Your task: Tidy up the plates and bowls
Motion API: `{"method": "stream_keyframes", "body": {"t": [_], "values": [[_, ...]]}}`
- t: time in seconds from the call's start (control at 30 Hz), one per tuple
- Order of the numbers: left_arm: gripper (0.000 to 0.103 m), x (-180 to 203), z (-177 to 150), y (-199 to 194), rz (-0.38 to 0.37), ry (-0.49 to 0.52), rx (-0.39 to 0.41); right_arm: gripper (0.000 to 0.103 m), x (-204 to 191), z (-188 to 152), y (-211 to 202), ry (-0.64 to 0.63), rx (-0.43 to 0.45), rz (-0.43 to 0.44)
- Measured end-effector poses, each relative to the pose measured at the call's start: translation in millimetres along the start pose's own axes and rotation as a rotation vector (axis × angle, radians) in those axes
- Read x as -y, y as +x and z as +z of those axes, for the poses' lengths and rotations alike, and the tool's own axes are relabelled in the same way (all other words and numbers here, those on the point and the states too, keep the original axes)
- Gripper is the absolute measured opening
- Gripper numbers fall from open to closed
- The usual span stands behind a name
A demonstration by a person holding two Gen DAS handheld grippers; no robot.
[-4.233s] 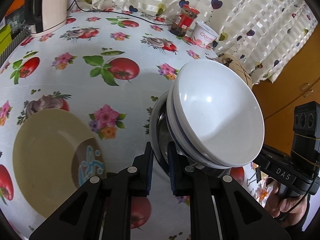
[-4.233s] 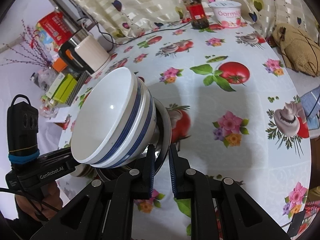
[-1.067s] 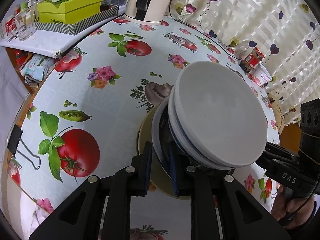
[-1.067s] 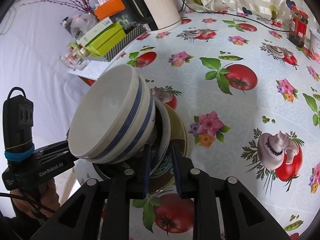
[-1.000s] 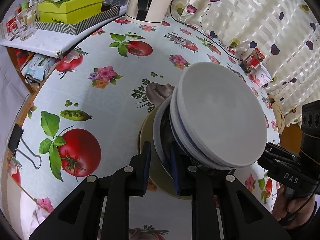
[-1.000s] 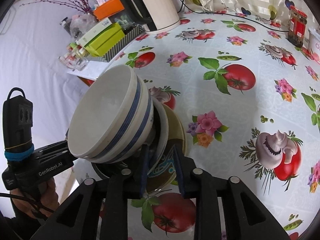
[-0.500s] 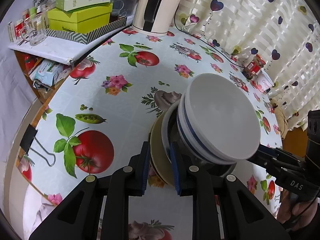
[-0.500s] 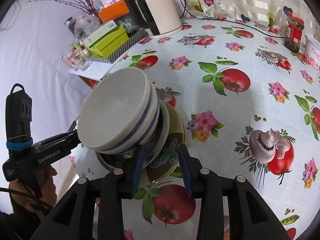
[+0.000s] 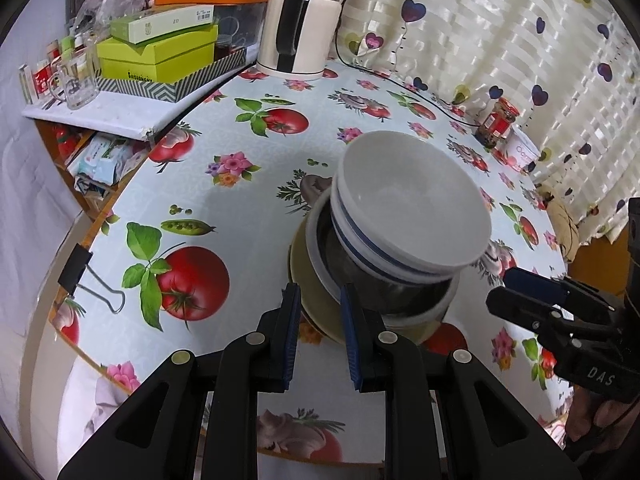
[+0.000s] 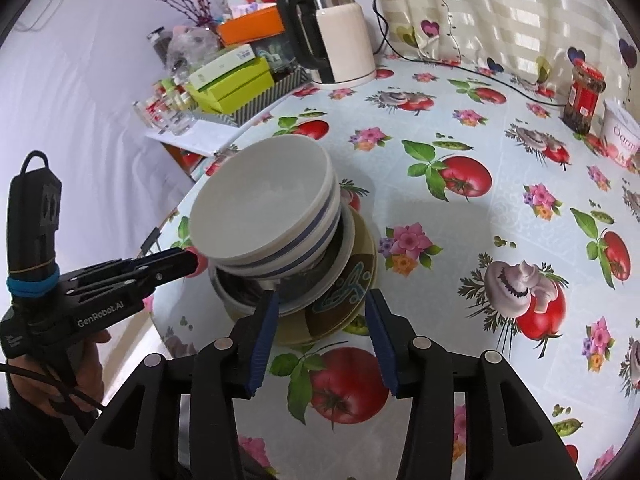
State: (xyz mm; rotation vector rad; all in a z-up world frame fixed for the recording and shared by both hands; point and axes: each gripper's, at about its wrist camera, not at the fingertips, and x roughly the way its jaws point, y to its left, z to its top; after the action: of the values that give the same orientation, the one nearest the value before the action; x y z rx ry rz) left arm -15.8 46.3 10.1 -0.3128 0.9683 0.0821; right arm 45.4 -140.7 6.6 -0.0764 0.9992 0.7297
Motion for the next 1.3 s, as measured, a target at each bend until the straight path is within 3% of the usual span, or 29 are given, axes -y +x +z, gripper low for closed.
{"method": "stream_keyframes", "body": {"t": [0.53, 1.3], "values": [[0.021, 15.4, -17.5, -10.3, 0.01, 0.042, 0.02, 0.056, -22.8, -22.5, -6.5, -0.068, 0.007, -0.037], [0.021, 13.4, -27.4, 1.0, 0.02, 0.037, -0.005, 0.061, -33.2, -31.6, 5.1, -0.112, -0.021, -0.063]]}}
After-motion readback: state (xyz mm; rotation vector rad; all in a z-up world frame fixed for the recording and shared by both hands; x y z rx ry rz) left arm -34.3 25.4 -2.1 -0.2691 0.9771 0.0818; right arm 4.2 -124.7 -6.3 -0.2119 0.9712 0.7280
